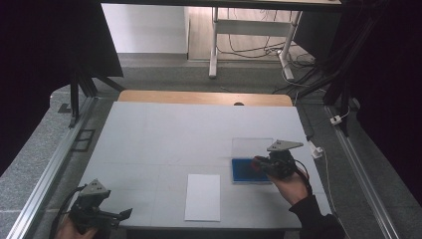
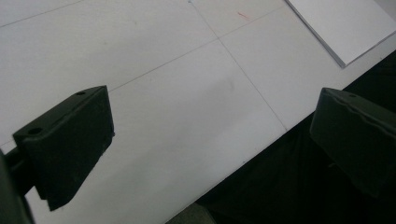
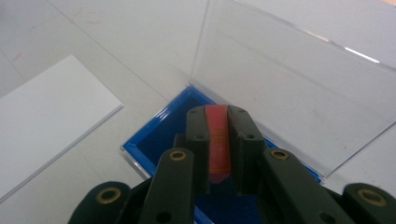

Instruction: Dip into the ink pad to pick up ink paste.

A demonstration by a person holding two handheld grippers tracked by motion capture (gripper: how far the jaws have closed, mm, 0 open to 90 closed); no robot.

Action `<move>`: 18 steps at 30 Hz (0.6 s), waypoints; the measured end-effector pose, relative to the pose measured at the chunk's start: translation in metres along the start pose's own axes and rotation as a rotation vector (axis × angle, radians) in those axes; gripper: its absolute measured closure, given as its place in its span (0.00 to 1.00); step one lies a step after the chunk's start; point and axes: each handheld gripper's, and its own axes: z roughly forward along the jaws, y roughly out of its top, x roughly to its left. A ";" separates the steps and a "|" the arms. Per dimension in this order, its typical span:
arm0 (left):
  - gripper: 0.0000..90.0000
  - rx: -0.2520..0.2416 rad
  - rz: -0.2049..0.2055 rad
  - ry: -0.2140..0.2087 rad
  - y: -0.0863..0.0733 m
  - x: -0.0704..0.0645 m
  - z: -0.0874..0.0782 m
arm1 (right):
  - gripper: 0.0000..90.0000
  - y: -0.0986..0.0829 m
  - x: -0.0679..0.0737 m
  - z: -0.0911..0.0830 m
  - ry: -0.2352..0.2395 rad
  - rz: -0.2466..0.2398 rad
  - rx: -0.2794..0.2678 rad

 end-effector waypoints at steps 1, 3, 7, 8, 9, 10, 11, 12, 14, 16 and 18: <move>0.00 0.000 0.000 -0.001 0.000 0.000 0.000 | 0.89 0.000 0.000 0.000 0.000 0.000 0.000; 0.00 0.000 -0.001 0.000 0.000 0.000 0.000 | 0.89 0.001 0.001 -0.002 0.012 0.002 -0.010; 0.00 0.000 -0.001 -0.001 0.000 0.000 0.000 | 0.89 0.003 0.007 -0.005 0.025 -0.013 -0.017; 0.00 0.001 -0.001 -0.001 0.000 0.000 0.000 | 0.89 0.003 0.008 -0.005 0.030 -0.013 -0.021; 0.00 0.001 -0.001 -0.002 0.000 0.000 0.000 | 0.89 0.004 0.010 -0.005 0.035 -0.015 -0.024; 0.00 0.001 -0.001 -0.002 0.000 0.000 0.000 | 0.89 0.005 0.011 -0.006 0.039 -0.019 -0.024; 0.00 0.001 -0.001 -0.002 0.000 0.000 0.000 | 0.88 0.005 0.013 -0.006 0.042 -0.025 -0.025; 0.00 0.001 -0.001 -0.002 0.000 0.000 0.000 | 0.89 0.006 0.015 -0.007 0.049 -0.024 -0.028; 0.00 0.001 -0.001 -0.002 0.000 0.000 0.000 | 0.89 0.007 0.018 -0.007 0.056 -0.037 -0.030; 0.00 0.001 -0.001 -0.002 0.000 0.000 0.000 | 0.88 0.008 0.021 -0.007 0.061 -0.044 -0.033; 0.00 0.001 -0.001 -0.003 0.000 0.000 0.000 | 0.88 0.009 0.024 -0.007 0.067 -0.053 -0.031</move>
